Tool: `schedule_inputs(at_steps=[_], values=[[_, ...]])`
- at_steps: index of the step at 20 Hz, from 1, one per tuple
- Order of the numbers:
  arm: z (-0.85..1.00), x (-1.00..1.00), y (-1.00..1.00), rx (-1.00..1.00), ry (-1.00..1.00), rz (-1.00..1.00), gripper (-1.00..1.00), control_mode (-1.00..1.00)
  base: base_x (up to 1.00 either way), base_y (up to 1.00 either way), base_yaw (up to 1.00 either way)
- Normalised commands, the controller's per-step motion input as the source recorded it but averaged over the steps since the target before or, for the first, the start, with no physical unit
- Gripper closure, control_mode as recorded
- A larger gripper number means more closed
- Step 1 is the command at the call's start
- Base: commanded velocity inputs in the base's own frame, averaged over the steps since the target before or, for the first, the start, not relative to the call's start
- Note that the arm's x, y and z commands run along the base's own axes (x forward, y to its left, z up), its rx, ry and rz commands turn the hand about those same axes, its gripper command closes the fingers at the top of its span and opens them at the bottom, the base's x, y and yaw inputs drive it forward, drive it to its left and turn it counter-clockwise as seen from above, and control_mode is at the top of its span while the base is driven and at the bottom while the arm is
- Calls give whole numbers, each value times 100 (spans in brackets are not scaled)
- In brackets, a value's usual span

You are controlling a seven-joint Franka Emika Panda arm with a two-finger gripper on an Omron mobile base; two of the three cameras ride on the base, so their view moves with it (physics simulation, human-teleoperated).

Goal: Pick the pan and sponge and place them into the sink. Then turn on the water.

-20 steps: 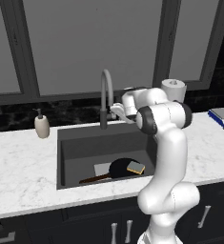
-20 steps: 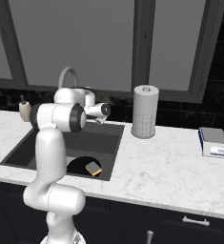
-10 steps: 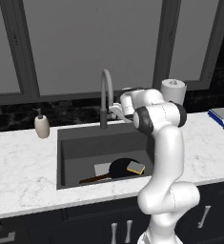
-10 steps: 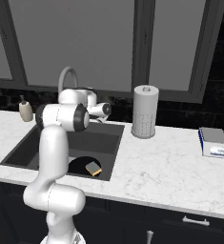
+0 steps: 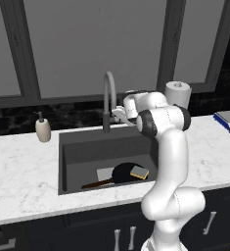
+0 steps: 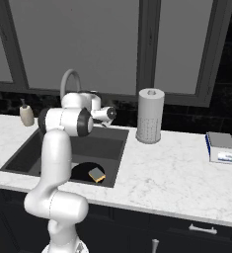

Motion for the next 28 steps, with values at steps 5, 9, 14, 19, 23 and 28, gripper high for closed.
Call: schedule_inputs(at_steps=[5,9,14,19,23,28], values=[[0,0,0,0,0,0,100,-100,0,0,0],[0,0,0,0,0,0,100,-100,0,0,0],[0,0,11,1,0,-6,100,-100,0,0,0],[-1,10,1,12,1,-20,100,-100,0,0,0],[0,9,0,18,3,-21,100,-100,0,0,0],[-2,12,-2,26,7,-13,100,-100,0,0,0]])
